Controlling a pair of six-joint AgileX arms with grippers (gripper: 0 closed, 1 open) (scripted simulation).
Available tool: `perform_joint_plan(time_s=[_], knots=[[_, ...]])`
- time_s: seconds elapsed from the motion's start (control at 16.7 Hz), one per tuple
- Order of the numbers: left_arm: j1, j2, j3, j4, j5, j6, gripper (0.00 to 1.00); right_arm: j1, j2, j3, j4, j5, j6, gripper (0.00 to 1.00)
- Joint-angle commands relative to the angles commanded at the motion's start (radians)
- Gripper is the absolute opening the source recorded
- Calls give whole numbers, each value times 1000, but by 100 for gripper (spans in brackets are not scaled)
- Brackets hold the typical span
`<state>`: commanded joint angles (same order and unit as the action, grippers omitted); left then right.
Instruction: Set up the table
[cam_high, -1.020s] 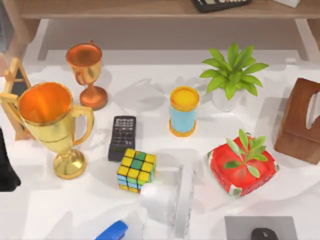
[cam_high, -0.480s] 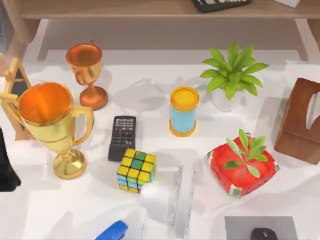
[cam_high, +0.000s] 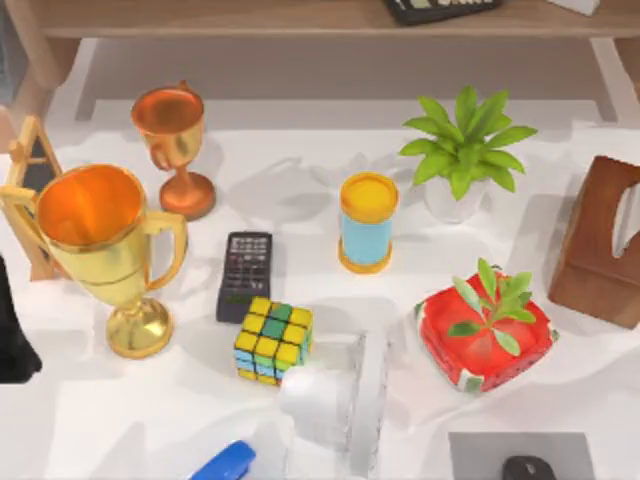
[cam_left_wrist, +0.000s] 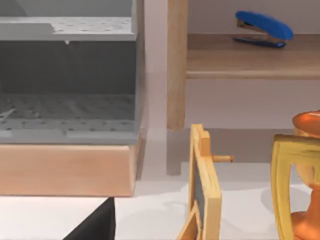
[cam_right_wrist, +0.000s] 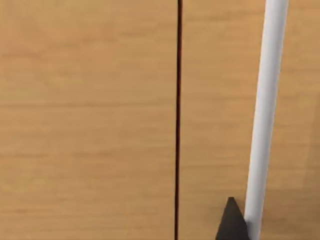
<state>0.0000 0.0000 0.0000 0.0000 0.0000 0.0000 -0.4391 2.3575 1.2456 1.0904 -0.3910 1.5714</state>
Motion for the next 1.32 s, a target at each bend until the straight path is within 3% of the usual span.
perform_joint_plan(time_s=[0.18,0.24,0.9,1.32], knots=[[0,0,0,0,0,0,100,0,0,0,0,0,0,98],[0,0,0,0,0,0,100,0,0,0,0,0,0,100],[0,0,0,0,0,0,100,-2,-6,-25,-17,2,-28,100],[0,0,0,0,0,0,100,62,-338,-179,-151,52,-250,100]])
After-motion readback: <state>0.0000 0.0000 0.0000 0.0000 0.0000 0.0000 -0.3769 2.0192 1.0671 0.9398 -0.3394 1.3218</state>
